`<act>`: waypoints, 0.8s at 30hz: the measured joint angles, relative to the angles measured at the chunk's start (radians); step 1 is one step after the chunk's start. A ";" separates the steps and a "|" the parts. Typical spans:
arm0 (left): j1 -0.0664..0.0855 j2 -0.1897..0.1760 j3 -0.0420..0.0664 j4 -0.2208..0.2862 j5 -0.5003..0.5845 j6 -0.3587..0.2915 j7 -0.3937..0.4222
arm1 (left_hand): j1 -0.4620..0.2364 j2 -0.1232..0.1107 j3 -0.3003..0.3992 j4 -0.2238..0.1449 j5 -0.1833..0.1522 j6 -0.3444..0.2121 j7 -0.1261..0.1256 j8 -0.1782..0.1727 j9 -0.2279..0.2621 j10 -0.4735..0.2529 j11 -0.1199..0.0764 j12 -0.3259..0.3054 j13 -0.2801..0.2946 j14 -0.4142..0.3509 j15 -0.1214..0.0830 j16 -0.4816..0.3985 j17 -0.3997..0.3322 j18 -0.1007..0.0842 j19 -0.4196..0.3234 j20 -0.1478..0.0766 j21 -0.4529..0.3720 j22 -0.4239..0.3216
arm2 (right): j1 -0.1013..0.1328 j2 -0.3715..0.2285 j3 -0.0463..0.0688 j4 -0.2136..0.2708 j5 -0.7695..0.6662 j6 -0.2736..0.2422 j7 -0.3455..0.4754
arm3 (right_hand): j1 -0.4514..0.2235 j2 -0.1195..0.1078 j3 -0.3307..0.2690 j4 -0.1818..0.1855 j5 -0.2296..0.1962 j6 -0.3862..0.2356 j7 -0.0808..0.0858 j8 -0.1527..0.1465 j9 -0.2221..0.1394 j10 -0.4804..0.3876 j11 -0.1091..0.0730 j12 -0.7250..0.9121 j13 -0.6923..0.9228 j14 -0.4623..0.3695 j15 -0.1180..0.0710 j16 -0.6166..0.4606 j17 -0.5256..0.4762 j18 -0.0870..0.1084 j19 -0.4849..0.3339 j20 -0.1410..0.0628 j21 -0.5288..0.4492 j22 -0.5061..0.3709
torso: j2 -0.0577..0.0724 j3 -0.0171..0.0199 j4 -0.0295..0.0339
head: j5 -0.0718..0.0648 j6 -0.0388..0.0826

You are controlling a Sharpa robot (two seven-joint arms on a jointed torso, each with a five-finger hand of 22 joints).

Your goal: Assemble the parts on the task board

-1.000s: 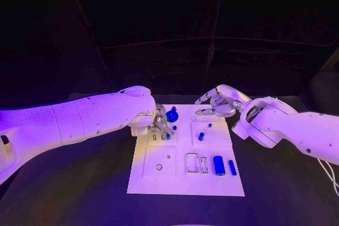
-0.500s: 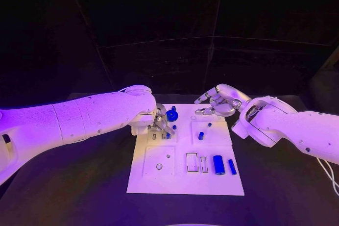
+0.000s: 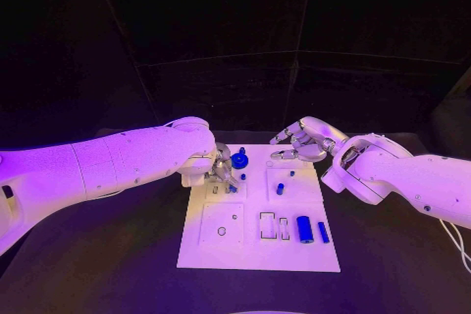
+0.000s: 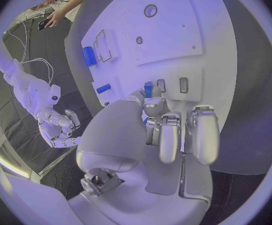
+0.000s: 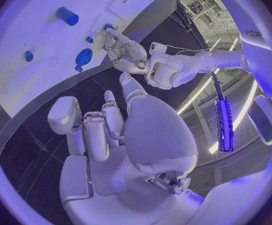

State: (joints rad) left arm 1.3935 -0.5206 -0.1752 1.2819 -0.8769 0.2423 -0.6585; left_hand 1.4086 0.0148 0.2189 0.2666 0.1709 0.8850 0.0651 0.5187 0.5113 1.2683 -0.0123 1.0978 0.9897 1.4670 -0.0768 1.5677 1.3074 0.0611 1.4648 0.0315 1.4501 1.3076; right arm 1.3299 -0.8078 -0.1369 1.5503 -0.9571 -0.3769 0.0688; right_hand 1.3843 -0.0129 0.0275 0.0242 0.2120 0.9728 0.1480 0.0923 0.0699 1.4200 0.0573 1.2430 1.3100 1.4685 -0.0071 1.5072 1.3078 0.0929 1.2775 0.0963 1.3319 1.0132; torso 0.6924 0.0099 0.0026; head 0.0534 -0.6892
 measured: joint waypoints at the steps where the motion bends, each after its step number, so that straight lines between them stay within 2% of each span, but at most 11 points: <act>1: -0.001 -0.001 0.000 0.000 0.001 0.000 0.002 | -0.016 -0.017 0.038 0.009 0.002 0.003 0.003 0.000 0.002 0.000 0.000 0.000 -0.002 -0.001 0.001 0.000 0.000 0.000 0.000 0.000 0.000 0.000 | 0.000 0.000 0.000 0.000 0.000 0.000 0.000 | 0.000 0.000 -0.001 0.001 0.000 0.000 0.000 0.000 0.000 0.000 0.000 0.000 0.000 0.000 0.000 0.000 0.000 0.000 0.000 0.000 0.000 0.000 | 0.000 0.0000 0.0000 | 0.000 0.000; 2: -0.001 -0.002 -0.001 0.000 0.003 0.000 0.004 | -0.035 -0.037 0.097 -0.004 0.004 0.005 0.005 -0.001 0.005 0.000 0.000 -0.002 -0.003 -0.003 0.004 0.000 0.000 0.000 0.000 0.000 0.000 0.000 | 0.000 0.000 0.000 0.000 0.000 0.000 0.000 | 0.000 0.000 -0.003 0.003 0.000 0.000 0.000 0.000 0.000 0.000 0.000 0.000 0.000 0.000 0.000 0.000 0.000 0.000 0.000 0.000 0.000 0.000 | 0.000 0.0000 0.0000 | 0.000 0.000; 5: -0.003 -0.008 -0.002 0.001 0.012 -0.001 0.011 | -0.088 -0.087 0.212 -0.019 0.008 0.002 0.009 0.007 0.023 0.005 0.006 -0.002 -0.005 -0.002 0.006 0.000 0.000 0.000 0.004 0.004 0.000 0.000 | 0.000 0.000 0.000 0.000 0.001 0.000 0.000 | 0.000 0.000 -0.003 0.003 0.000 0.000 0.000 0.000 0.000 0.000 0.000 0.000 0.000 0.000 0.000 0.000 0.000 0.000 0.000 0.000 0.000 0.000 | 0.000 0.0000 0.0000 | 0.001 0.000; 7: -0.004 -0.013 -0.002 0.003 0.018 -0.002 0.016 | -0.110 -0.094 0.238 -0.020 0.008 0.002 0.009 0.013 0.031 0.005 0.006 -0.002 -0.006 -0.002 0.006 0.000 0.000 0.000 0.004 0.004 0.000 0.000 | 0.000 0.001 0.000 0.000 0.001 0.000 0.000 | 0.000 0.000 -0.003 0.003 0.000 0.000 0.000 0.000 0.000 0.000 0.000 0.000 0.000 0.000 0.000 0.000 0.000 0.000 0.000 0.000 0.000 0.000 | 0.000 0.0001 0.0001 | 0.001 0.000; 11: -0.004 -0.026 -0.002 0.010 0.032 -0.011 0.027 | -0.149 -0.108 0.300 -0.053 0.008 0.001 0.009 0.027 0.044 0.005 0.006 -0.002 -0.006 -0.002 0.006 0.000 0.000 0.000 0.003 0.004 0.000 0.000 | 0.000 0.001 0.000 -0.002 0.002 -0.001 0.000 | 0.000 0.000 -0.003 0.003 0.004 0.000 0.000 0.000 0.000 0.000 0.000 0.000 0.000 0.000 0.000 -0.004 0.000 0.000 0.000 0.000 0.000 0.000 | 0.001 0.0001 0.0001 | 0.003 -0.001; 14: -0.004 -0.039 -0.002 0.021 0.044 -0.026 0.036 | -0.169 -0.119 0.305 -0.056 0.046 0.002 0.009 0.034 0.055 0.008 0.008 -0.002 -0.005 -0.002 0.006 0.000 0.000 0.000 0.004 0.004 0.000 0.000 | 0.000 0.000 0.000 -0.002 0.003 -0.001 0.001 | 0.000 0.000 -0.003 0.003 0.004 0.000 0.000 0.000 0.000 0.000 0.000 0.000 0.000 0.000 0.000 -0.004 0.000 0.000 0.000 0.000 0.000 0.000 | 0.001 0.0001 0.0003 | 0.006 -0.002; 16: -0.004 -0.047 -0.002 0.028 0.052 -0.036 0.041 | -0.174 -0.122 0.321 -0.072 0.058 0.002 0.009 0.038 0.058 0.009 0.009 -0.002 -0.003 -0.002 0.006 0.000 0.000 0.000 0.003 0.004 0.000 0.000 | 0.000 -0.001 0.000 -0.003 0.003 -0.001 0.001 | 0.000 0.000 -0.003 0.003 0.004 0.000 0.000 0.000 0.000 0.000 0.000 0.000 0.000 0.000 0.000 -0.004 0.000 0.000 0.000 0.000 0.000 0.000 | 0.001 0.0004 0.0006 | 0.007 -0.004; 18: -0.004 -0.060 -0.002 0.041 0.061 -0.054 0.048 | -0.181 -0.129 0.321 -0.072 0.077 0.002 0.009 0.039 0.062 0.011 0.007 -0.001 0.001 -0.002 0.006 0.000 0.000 0.000 0.003 0.004 0.000 0.000 | 0.000 -0.001 0.000 -0.003 0.004 -0.001 0.001 | 0.000 0.000 -0.003 0.003 0.004 0.000 0.000 0.000 0.000 0.000 0.000 0.000 0.000 0.000 0.000 -0.004 0.000 0.000 0.000 0.000 0.000 0.000 | 0.001 0.0006 0.0012 | 0.008 -0.006; 22: -0.004 -0.087 -0.002 0.072 0.077 -0.095 0.059 | -0.188 -0.134 0.325 -0.079 0.091 0.003 0.010 0.044 0.066 0.022 0.003 0.005 0.006 -0.002 0.006 0.000 0.000 0.000 0.003 0.004 0.000 0.000 | 0.000 -0.002 0.000 -0.003 0.005 -0.001 0.001 | 0.000 0.000 -0.003 0.003 0.004 0.000 0.000 0.000 0.000 0.000 0.000 0.000 0.000 0.000 0.000 -0.004 0.000 0.000 0.000 0.000 0.000 0.000 | 0.000 0.0017 0.0017 | 0.011 -0.007; 24: -0.004 -0.098 -0.002 0.085 0.083 -0.115 0.063 | -0.200 -0.143 0.319 -0.085 0.133 0.008 0.006 0.051 0.071 0.024 0.001 0.007 0.008 -0.002 0.006 0.000 0.000 0.000 0.003 0.004 0.000 0.000 | 0.000 -0.003 0.000 -0.003 0.005 -0.002 0.001 | 0.000 0.000 -0.003 0.003 0.004 0.000 0.000 0.000 0.000 0.000 0.000 0.000 0.001 0.000 0.000 -0.004 0.000 0.000 0.000 0.000 0.000 0.000 | 0.000 0.0018 0.0019 | 0.012 -0.008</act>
State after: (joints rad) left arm 1.3895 -0.6188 -0.1775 1.3672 -0.7942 0.1275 -0.5951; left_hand 1.2089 -0.1282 0.5381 0.1813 0.3044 0.8927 0.0713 0.5697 0.5821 1.2928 -0.0114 1.1050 0.9980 1.4652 -0.0710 1.5677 1.3074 0.0612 1.4682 0.0350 1.4501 1.3075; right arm 1.3299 -0.8106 -0.1369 1.5472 -0.9518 -0.3785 0.0694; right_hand 1.3843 -0.0129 0.0248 0.0269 0.2157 0.9728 0.1479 0.0925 0.0701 1.4200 0.0573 1.2432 1.3105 1.4685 -0.0070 1.5034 1.3076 0.0929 1.2775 0.0963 1.3319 1.0133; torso 0.6926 0.0117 0.0045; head 0.0654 -0.6968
